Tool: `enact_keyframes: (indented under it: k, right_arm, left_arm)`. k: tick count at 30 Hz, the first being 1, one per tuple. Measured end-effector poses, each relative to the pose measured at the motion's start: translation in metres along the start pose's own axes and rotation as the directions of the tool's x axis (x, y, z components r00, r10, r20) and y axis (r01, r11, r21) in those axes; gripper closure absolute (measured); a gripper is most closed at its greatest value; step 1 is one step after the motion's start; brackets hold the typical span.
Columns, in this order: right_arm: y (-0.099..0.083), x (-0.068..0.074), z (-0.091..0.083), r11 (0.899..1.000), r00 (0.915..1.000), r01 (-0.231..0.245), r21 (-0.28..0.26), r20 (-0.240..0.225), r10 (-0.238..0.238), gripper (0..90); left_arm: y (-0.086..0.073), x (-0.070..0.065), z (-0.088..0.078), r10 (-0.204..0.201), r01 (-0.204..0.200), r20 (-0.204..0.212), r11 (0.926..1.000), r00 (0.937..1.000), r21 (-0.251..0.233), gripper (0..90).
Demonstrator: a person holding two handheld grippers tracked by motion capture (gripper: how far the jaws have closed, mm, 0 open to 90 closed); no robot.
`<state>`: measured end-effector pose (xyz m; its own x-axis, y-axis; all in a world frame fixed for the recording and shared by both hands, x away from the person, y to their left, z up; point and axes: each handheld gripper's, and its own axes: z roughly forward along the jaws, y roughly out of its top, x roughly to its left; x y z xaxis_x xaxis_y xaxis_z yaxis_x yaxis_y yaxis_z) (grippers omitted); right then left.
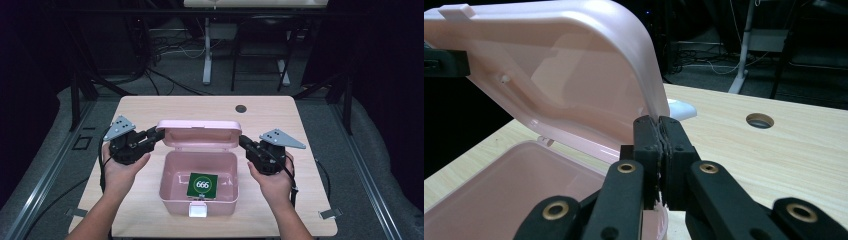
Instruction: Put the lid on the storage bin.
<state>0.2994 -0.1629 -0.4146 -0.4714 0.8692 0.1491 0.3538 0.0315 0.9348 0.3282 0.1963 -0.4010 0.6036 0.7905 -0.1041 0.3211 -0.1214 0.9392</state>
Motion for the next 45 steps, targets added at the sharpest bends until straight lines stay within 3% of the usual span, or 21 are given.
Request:
enact_keyframes:
  k: [9, 20, 24, 45]
  right_arm:
    - [-0.003, -0.003, 0.004, 0.999, 0.9999, -0.012, 0.035, -0.004, 0.012, 84.0]
    - [-0.003, -0.018, -0.016, 0.999, 0.9985, -0.041, -0.003, 0.034, 0.041, 80.2]
    - [-0.003, -0.026, -0.022, 0.998, 0.9964, -0.062, -0.02, 0.057, 0.063, 78.9]
    - [-0.005, -0.039, -0.023, 0.995, 0.9912, -0.096, -0.026, 0.089, 0.098, 76.1]
  left_arm:
    - [0.002, -0.001, 0.001, 0.02, -0.02, -0.03, 0.9998, 0.9993, 0.008, 79.8]
    - [0.005, 0.002, 0.002, 0.007, -0.007, -0.012, 0.9998, 0.9999, 0.018, 79.1]
    - [0.005, 0.0, 0.001, 0.024, -0.024, -0.013, 0.9995, 0.9996, 0.023, 79.1]
    - [-0.001, -0.003, -0.01, 0.031, -0.031, 0.019, 0.9992, 0.9994, 0.026, 77.7]
